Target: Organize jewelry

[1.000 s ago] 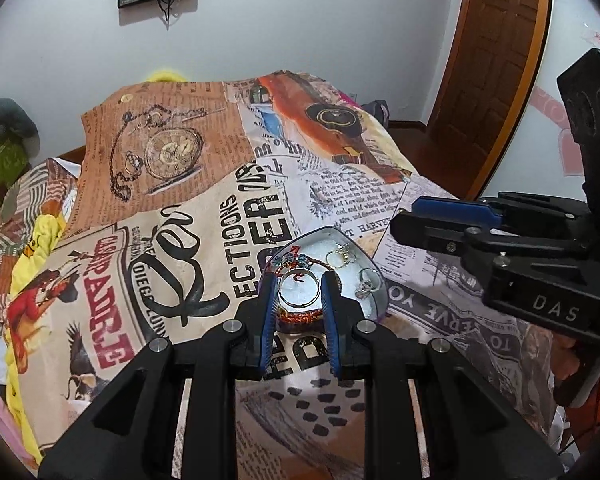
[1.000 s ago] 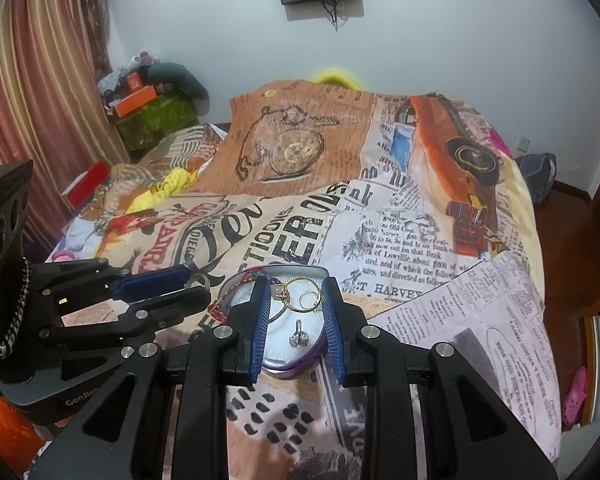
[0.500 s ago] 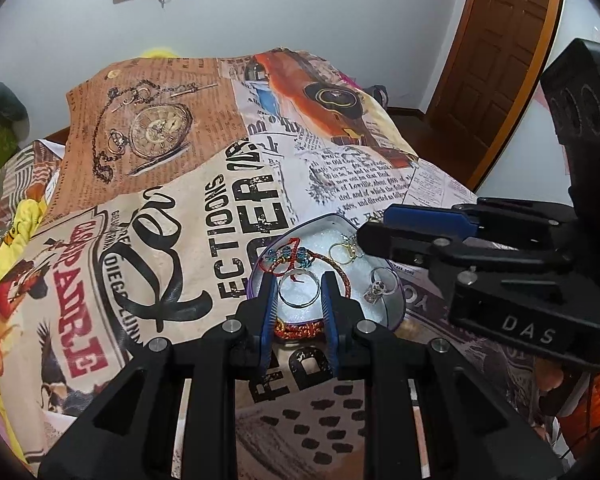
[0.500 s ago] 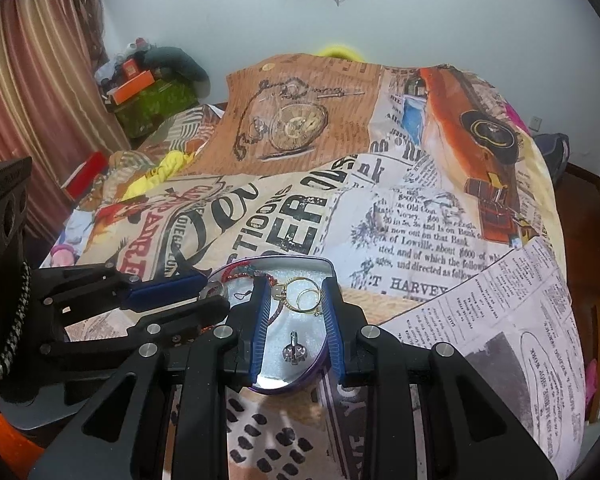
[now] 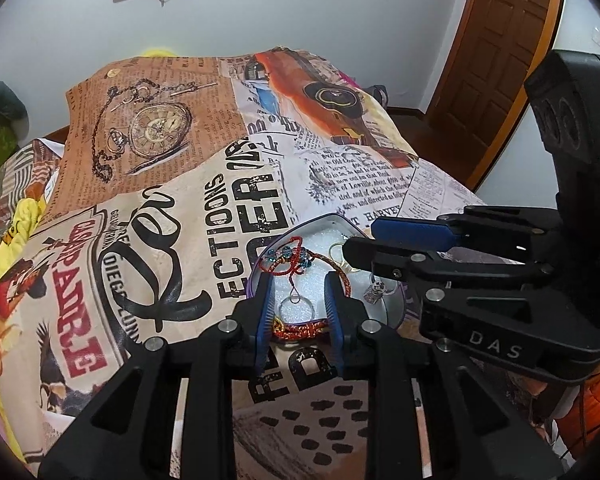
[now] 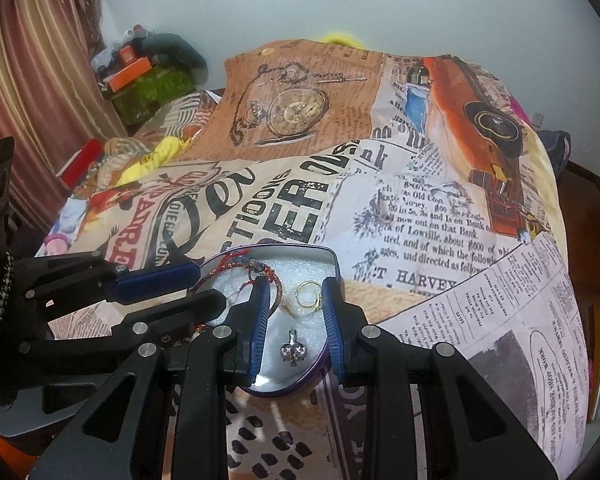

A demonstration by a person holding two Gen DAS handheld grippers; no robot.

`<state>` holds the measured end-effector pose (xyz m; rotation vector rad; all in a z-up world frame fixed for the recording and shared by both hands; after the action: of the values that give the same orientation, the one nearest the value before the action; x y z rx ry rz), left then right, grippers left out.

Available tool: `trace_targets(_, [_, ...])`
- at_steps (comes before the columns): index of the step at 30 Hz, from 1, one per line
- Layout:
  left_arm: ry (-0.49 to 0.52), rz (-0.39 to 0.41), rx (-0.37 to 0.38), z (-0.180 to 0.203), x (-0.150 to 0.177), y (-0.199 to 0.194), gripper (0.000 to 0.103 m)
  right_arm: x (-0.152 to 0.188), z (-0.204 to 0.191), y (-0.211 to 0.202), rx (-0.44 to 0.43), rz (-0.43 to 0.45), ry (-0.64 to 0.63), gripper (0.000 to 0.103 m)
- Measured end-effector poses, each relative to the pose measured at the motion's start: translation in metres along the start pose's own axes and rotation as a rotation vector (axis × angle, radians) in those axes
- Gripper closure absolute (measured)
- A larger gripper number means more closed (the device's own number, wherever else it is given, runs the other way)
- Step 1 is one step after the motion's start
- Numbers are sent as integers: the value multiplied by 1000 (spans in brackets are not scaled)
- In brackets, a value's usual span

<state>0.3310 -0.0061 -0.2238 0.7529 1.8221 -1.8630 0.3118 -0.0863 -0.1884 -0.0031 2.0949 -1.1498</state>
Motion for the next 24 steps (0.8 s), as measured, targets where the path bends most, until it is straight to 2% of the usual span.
trace_targets(8, [-4, 37, -15, -2, -2, -27, 77, -7, -14, -28, 34, 49, -32, 79])
trace_targets(15, [-32, 128, -33, -7, -10, -82, 77, -14, -35, -75, 75, 143, -65, 79])
trace_targets(19, [-56, 211, -48, -8, -16, -126, 77, -17, -53, -117, 100, 240, -85, 79])
trace_targets(24, [-55, 354, -85, -3, -21, -198, 77, -15, -85, -189, 127, 419, -123, 79])
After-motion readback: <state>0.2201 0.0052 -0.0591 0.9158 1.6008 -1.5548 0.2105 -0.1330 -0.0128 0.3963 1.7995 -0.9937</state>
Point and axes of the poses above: each gripper's, at about its wrist camera, not at the fingertips, and y roughly the way its jaws point, z to its right, x to its underside, the point moved 4 cm from there along y, roughly the way its jaws point, and after that the axes turned 11 degrees about -x, right-handed, at the moved point
